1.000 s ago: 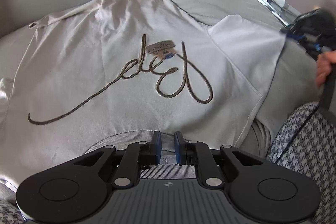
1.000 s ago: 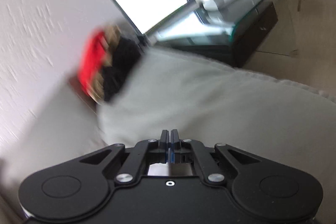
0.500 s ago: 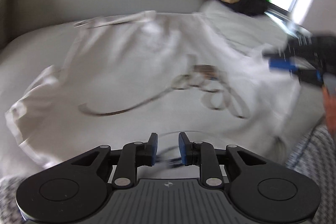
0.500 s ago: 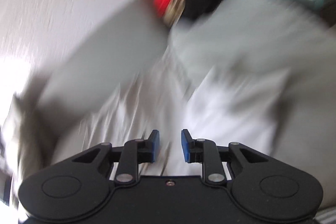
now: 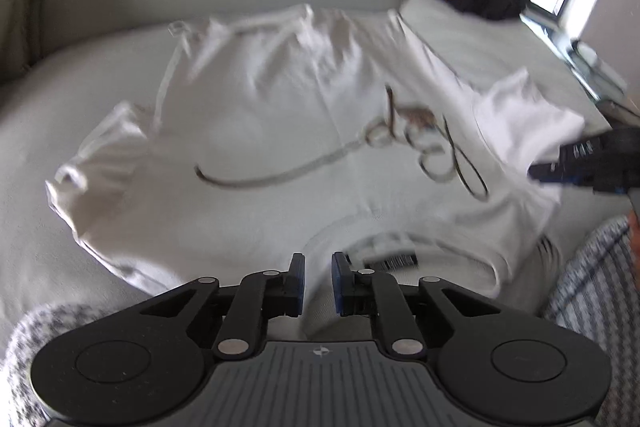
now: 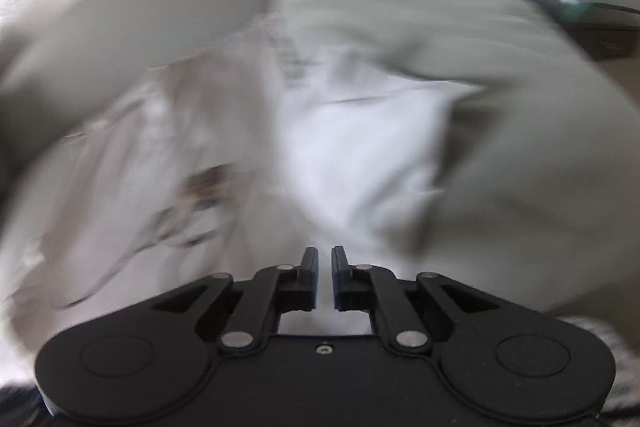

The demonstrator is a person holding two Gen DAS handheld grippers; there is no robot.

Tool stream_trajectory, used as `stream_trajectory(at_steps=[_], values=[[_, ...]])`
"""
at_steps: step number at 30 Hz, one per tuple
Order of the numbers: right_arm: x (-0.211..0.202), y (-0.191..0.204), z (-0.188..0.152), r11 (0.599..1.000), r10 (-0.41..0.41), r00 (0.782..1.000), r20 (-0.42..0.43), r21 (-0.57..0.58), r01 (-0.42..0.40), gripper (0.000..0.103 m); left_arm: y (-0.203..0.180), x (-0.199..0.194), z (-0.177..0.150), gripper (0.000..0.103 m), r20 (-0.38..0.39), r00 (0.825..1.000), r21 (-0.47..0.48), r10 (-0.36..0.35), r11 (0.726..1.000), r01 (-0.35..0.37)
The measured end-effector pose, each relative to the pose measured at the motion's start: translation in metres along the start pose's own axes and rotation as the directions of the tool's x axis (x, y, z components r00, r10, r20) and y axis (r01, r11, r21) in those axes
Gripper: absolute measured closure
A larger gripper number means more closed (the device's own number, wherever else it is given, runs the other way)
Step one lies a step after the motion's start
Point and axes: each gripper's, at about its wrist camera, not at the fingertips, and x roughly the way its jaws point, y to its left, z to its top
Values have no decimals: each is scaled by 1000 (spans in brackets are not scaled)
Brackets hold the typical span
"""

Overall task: Fold clothes
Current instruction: 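Move both grippers over the flattened shirt toward its hem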

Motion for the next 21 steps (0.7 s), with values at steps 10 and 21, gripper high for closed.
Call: stream_trajectory(at_steps=[10,21], values=[[-6,47,-33,980,146,967,-211,-105,-171,89,40,-33,-2,91,0,995,-9,-100,995,100],[40,84,-21,920,390,898,-202,104,-377,50,216,-37,-25,69,254,967,-687,16,707,169]])
